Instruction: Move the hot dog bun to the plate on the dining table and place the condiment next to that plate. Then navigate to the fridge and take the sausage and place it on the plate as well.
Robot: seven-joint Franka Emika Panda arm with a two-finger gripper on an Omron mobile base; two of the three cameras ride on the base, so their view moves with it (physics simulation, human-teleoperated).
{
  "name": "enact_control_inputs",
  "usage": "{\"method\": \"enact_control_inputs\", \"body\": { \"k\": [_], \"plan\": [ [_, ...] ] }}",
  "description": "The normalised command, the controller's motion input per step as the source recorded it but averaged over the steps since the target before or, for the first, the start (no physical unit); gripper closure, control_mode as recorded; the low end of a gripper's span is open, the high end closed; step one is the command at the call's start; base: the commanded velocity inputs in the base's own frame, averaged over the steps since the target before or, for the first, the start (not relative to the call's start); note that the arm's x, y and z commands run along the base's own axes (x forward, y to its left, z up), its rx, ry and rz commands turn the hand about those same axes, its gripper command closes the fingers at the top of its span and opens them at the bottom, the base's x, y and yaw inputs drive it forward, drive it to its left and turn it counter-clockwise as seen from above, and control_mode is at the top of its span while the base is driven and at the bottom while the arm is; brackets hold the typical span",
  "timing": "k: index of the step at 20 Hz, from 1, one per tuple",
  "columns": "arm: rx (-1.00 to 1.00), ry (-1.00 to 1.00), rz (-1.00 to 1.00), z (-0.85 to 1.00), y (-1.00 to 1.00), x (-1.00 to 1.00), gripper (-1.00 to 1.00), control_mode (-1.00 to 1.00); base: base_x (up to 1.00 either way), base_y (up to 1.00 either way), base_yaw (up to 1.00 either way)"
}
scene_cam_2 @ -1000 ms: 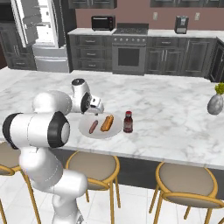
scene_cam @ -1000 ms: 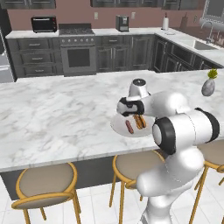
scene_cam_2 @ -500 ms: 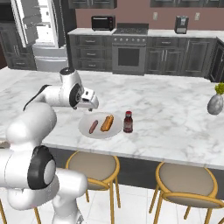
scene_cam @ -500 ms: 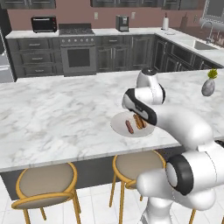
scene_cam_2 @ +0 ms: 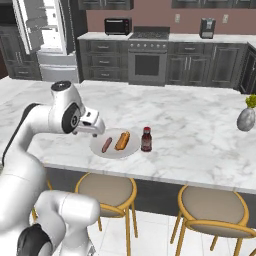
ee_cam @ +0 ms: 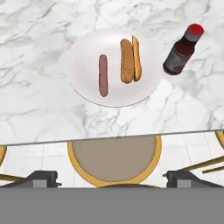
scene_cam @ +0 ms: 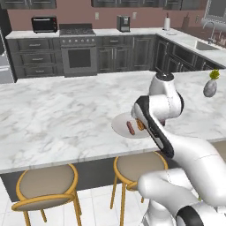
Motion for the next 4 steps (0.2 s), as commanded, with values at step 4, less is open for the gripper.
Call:
{"method": "enact_control_inputs", "body": {
  "k": [4],
  "plan": [
    [0.00, 0.00, 0.00, 0.05, -0.03, -1.00, -1.00, -1.00, 0.00, 0.00, 0.00]
  ]
}}
